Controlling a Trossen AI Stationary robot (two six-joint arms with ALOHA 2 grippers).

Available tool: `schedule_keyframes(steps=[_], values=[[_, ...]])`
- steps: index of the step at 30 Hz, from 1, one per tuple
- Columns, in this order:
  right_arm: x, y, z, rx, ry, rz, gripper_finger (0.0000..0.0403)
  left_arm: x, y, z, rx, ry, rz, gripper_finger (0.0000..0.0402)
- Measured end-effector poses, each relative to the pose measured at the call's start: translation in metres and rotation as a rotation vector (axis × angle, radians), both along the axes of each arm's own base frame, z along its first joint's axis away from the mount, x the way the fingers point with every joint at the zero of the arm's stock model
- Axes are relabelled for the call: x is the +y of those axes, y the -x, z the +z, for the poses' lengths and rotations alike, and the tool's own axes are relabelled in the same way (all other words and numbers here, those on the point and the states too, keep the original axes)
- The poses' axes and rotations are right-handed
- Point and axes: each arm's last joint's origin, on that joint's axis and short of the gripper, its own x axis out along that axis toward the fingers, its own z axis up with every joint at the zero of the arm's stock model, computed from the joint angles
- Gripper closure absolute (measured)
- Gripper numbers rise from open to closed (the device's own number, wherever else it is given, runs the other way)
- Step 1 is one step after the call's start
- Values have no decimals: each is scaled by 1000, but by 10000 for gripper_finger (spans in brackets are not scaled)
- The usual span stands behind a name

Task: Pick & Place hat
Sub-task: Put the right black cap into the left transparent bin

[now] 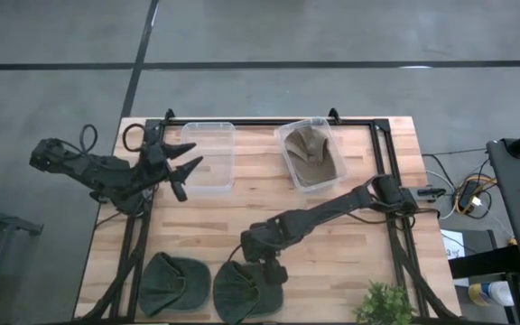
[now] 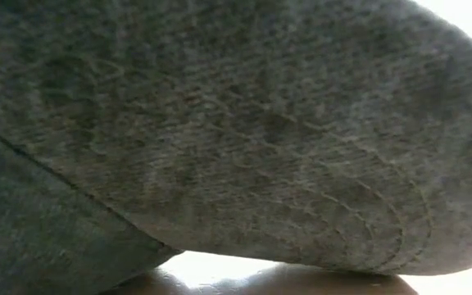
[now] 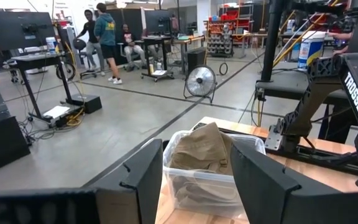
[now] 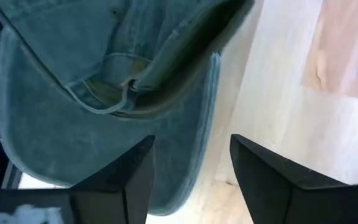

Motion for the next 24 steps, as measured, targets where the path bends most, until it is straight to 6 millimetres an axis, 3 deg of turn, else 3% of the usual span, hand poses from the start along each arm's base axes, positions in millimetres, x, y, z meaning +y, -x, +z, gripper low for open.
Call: schedule_keyframes(steps=[10, 24], values=[[3, 1, -1, -2, -9, -3, 204, 0, -1, 0, 2, 0, 0, 220], [5, 4, -19, 9, -50, -80, 208, -1, -2, -1, 5, 1, 0, 220]])
